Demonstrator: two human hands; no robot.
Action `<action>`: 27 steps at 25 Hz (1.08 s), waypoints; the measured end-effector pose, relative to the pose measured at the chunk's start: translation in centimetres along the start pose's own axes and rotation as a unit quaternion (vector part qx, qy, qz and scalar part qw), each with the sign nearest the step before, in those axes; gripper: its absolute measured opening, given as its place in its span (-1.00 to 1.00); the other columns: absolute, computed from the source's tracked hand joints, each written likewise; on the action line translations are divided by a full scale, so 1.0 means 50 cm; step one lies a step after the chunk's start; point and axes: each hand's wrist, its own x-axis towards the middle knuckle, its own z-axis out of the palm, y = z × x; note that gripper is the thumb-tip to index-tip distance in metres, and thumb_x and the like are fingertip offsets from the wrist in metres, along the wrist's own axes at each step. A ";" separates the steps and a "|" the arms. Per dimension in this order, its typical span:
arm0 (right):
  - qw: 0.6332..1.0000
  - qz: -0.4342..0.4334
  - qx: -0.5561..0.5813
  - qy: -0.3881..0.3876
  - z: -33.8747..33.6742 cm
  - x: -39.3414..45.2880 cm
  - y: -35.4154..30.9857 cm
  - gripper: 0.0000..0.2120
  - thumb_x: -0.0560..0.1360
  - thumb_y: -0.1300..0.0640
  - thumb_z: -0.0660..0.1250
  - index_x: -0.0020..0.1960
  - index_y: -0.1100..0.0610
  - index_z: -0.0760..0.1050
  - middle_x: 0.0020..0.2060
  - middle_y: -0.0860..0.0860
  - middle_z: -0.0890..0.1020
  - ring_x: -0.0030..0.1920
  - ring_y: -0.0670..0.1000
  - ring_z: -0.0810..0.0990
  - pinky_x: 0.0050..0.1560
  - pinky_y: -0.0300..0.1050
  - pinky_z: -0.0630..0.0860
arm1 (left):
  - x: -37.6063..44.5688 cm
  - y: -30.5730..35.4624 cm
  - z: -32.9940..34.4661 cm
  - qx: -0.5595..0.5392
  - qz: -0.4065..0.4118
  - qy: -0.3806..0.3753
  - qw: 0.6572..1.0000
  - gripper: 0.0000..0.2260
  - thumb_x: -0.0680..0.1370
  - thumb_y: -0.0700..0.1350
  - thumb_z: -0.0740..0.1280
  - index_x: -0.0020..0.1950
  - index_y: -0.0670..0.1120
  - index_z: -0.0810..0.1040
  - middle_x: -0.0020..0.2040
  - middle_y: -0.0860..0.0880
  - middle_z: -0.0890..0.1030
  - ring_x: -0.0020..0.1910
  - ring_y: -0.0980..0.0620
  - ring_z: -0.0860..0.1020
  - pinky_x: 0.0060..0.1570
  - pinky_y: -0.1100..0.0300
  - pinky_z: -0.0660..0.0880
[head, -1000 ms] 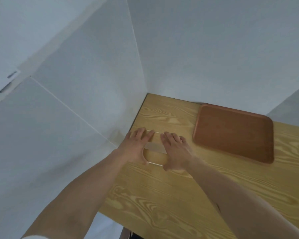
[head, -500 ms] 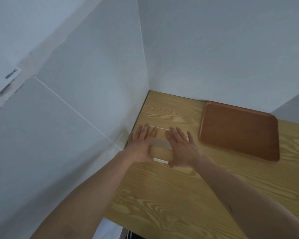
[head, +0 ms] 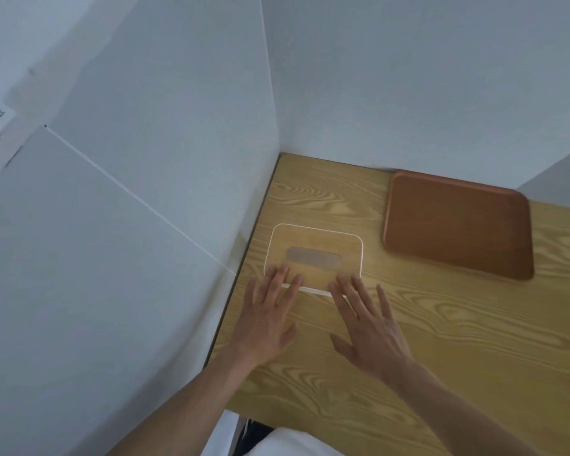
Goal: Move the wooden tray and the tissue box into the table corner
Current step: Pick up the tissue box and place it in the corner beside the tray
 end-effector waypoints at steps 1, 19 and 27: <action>1.000 0.008 0.004 0.002 0.002 -0.002 -0.005 -0.16 0.50 -0.22 0.29 0.62 0.12 0.07 0.62 0.09 0.08 0.60 0.16 0.01 0.49 0.39 0.13 | -0.001 0.000 0.000 0.003 0.002 0.002 1.000 -0.19 0.58 0.20 0.21 0.59 0.09 -0.31 0.61 -0.05 -0.33 0.56 -0.07 -0.35 0.53 -0.23 -0.11; 0.998 0.055 0.030 -0.026 -0.038 0.131 0.006 -0.20 0.54 -0.28 0.18 0.63 -0.09 -0.12 0.63 -0.10 -0.10 0.61 -0.01 -0.16 0.50 0.38 0.03 | 0.120 -0.020 -0.064 -0.016 -0.080 0.050 0.995 -0.34 0.54 0.10 0.27 0.57 0.06 0.06 0.64 -0.06 -0.03 0.60 -0.10 -0.08 0.52 -0.18 0.06; 0.996 0.063 0.035 -0.060 -0.081 0.234 0.038 -0.19 0.55 -0.23 0.22 0.61 -0.13 -0.19 0.63 -0.15 -0.17 0.61 -0.04 -0.18 0.49 0.39 0.03 | 0.231 -0.039 -0.125 0.016 -0.102 0.014 0.995 -0.43 0.52 0.07 0.29 0.48 0.00 0.18 0.63 -0.11 0.02 0.58 -0.17 0.02 0.45 -0.21 0.10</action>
